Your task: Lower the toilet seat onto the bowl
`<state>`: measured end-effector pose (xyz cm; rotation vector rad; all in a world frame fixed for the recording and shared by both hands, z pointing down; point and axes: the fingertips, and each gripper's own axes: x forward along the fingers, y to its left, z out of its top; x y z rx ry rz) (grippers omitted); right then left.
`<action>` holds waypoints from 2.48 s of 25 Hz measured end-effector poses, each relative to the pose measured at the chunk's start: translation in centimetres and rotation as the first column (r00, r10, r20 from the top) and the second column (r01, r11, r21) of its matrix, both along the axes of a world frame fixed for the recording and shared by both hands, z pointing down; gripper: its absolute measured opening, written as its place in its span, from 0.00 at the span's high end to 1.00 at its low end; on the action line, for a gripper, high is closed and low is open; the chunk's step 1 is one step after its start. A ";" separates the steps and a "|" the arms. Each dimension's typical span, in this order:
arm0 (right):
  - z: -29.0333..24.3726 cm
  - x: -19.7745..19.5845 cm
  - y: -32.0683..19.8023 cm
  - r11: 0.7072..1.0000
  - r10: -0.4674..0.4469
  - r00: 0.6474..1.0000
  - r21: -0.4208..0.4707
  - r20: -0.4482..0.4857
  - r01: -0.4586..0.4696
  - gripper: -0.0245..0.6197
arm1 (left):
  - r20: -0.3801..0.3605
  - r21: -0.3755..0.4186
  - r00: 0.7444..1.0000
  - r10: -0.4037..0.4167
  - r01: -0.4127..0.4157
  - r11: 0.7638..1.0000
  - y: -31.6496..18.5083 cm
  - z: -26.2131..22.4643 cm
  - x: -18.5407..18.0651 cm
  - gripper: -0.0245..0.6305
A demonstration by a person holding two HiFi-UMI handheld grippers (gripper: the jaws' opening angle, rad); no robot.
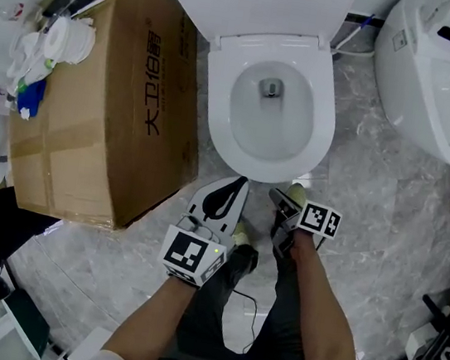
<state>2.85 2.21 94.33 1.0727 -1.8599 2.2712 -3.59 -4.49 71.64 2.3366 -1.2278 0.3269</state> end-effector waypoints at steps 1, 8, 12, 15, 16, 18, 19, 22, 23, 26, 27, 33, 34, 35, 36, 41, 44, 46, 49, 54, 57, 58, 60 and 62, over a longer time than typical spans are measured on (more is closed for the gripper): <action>-0.9 0.2 0.0 1.000 -0.001 1.000 0.012 0.000 0.001 0.86 | -0.002 0.000 1.000 0.002 -0.002 1.000 0.0 -0.6 0.0 0.95; -11.1 0.3 -0.9 0.990 -0.021 1.000 0.138 0.021 0.018 0.88 | 0.003 0.010 1.000 0.023 -0.023 1.000 0.5 -6.0 0.3 0.95; -18.1 0.3 -1.8 0.975 -0.022 1.000 0.223 0.018 0.018 0.89 | -0.001 0.028 0.999 0.032 -0.032 0.999 0.6 -10.3 0.2 0.95; -22.8 0.4 -2.5 0.961 -0.019 1.000 0.275 0.020 0.013 0.89 | -0.008 0.037 0.999 0.035 -0.035 0.999 0.6 -13.3 0.0 0.95; -24.2 0.4 -2.7 0.957 -0.020 1.000 0.290 0.019 0.014 0.89 | -0.010 0.041 0.999 0.039 -0.038 0.998 0.6 -14.2 0.0 0.95; -26.9 0.3 -3.0 0.947 -0.022 1.000 0.320 0.014 0.016 0.90 | -0.010 0.050 0.999 0.049 -0.048 0.998 0.8 -16.0 0.1 0.95; -28.2 0.2 -3.2 0.942 -0.020 1.000 0.334 0.013 0.015 0.90 | -0.009 0.055 0.999 0.054 -0.053 0.997 0.8 -16.8 0.1 0.95; -31.8 0.0 -3.6 0.931 -0.003 1.000 0.365 0.018 -0.004 0.90 | -0.008 0.062 0.998 0.067 -0.066 0.996 1.1 -19.3 0.0 0.95; -33.0 0.0 -3.6 0.926 0.002 1.000 0.377 0.014 -0.007 0.90 | -0.011 0.063 0.998 0.070 -0.069 0.996 1.4 -20.2 0.0 0.95; -37.0 -0.1 -3.8 0.903 0.005 1.000 0.430 -0.031 0.009 0.90 | -0.019 0.070 0.997 0.069 -0.067 0.995 2.0 -23.1 -0.3 0.95; -38.4 -0.1 -3.9 0.892 0.002 0.998 0.452 -0.056 0.024 0.90 | -0.024 0.073 0.998 0.066 -0.064 0.995 2.1 -24.2 -0.4 0.95; -46.8 -0.5 -5.3 0.813 0.015 0.979 0.572 -0.204 0.107 0.91 | -0.064 0.121 0.996 0.062 -0.054 0.991 1.7 -31.1 -1.0 0.95; -48.1 -0.5 -5.3 0.799 0.022 0.976 0.590 -0.218 0.113 0.91 | -0.067 0.130 0.995 0.069 -0.060 0.990 1.9 -32.1 -0.9 0.95; -49.4 -0.6 -5.4 0.784 0.030 0.973 0.609 -0.229 0.119 0.91 | -0.068 0.139 0.995 0.079 -0.069 0.988 2.1 -33.0 -0.8 0.95; -50.6 -0.8 -5.5 0.768 0.035 0.970 0.628 -0.240 0.127 0.92 | -0.068 0.148 0.994 0.089 -0.078 0.986 2.3 -33.8 -0.7 0.95; -55.9 -1.7 -5.6 0.670 0.054 0.944 0.712 -0.327 0.208 0.92 | -0.060 0.190 0.993 0.105 -0.092 0.977 3.3 -37.8 -0.7 0.95; -58.8 -2.0 -5.1 0.617 0.088 0.924 0.748 -0.372 0.243 0.92 | -0.068 0.200 0.993 0.092 -0.077 0.977 3.8 -39.9 -1.3 0.95; -60.9 -2.1 -5.0 0.578 0.116 0.909 0.772 -0.400 0.265 0.93 | -0.072 0.218 0.994 0.083 -0.066 0.974 3.8 -41.4 -1.7 0.95; -63.7 -2.3 -4.9 0.519 0.137 0.889 0.796 -0.436 0.311 0.93 | -0.075 0.255 0.994 0.084 -0.062 0.965 3.7 -44.0 -1.8 0.95; -66.9 -2.2 -4.9 0.471 0.172 0.874 0.817 -0.455 0.333 0.93 | -0.075 0.286 0.993 0.096 -0.071 0.956 3.8 -46.9 -1.8 0.95; -68.5 -2.3 -4.8 0.440 0.197 0.861 0.827 -0.469 0.350 0.93 | -0.076 0.305 0.993 0.092 -0.064 0.950 3.9 -48.2 -2.2 0.95; -69.0 -2.2 -4.7 0.430 0.205 0.856 0.829 -0.475 0.358 0.93 | -0.074 0.311 0.993 0.092 -0.065 0.948 3.9 -48.6 -2.3 0.95; -69.8 -2.1 -4.7 0.411 0.223 0.842 0.831 -0.491 0.375 0.93 | -0.069 0.320 0.993 0.094 -0.067 0.945 3.8 -49.3 -2.4 0.95; -70.5 -2.2 -4.7 0.392 0.239 0.827 0.830 -0.509 0.397 0.94 | -0.068 0.330 0.993 0.093 -0.066 0.942 3.7 -50.0 -2.5 0.95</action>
